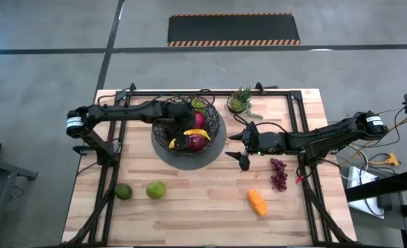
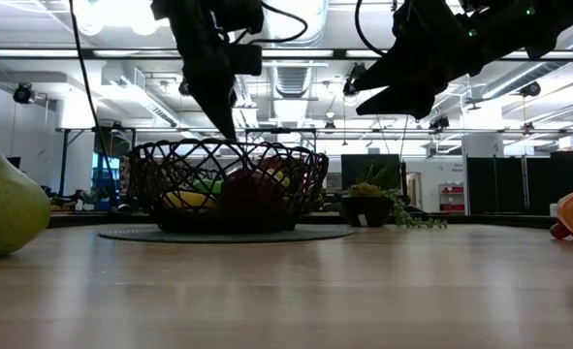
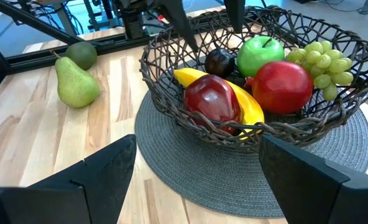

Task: Build produce basket
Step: Put the red apple into the black wire basket

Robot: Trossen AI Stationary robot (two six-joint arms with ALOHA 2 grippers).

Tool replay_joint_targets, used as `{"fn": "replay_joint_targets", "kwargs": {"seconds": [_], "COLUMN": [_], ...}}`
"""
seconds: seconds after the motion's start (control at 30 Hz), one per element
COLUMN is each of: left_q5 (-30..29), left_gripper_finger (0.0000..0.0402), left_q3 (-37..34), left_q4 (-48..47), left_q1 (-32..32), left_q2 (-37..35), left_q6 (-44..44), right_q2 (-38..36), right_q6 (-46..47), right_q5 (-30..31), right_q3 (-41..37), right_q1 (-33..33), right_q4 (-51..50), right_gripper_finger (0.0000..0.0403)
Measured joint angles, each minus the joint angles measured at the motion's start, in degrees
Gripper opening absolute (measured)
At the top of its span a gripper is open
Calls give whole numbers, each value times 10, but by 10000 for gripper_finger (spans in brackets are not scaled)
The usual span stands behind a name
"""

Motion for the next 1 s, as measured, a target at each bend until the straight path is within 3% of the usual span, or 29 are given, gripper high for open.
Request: {"fn": "replay_joint_targets", "kwargs": {"seconds": [0.23,0.5,0.73,1.0], "left_q5": [5,19,25,69], "left_gripper_finger": [345,347,347,348], "left_q3": [-1,-20,-71,-94], "left_q4": [10,18,92,115], "left_q1": [0,-1,0,-1], "left_q2": [0,5,5,6], "left_q6": [26,41,60,61], "right_q2": [0,0,0,0], "right_q6": [1,2,2,1], "right_q5": [0,0,0,0], "right_q3": [0,0,0,0], "right_q1": [0,0,0,0], "right_q4": [0,0,0,0], "right_gripper_finger": [322,319,320,321]}}
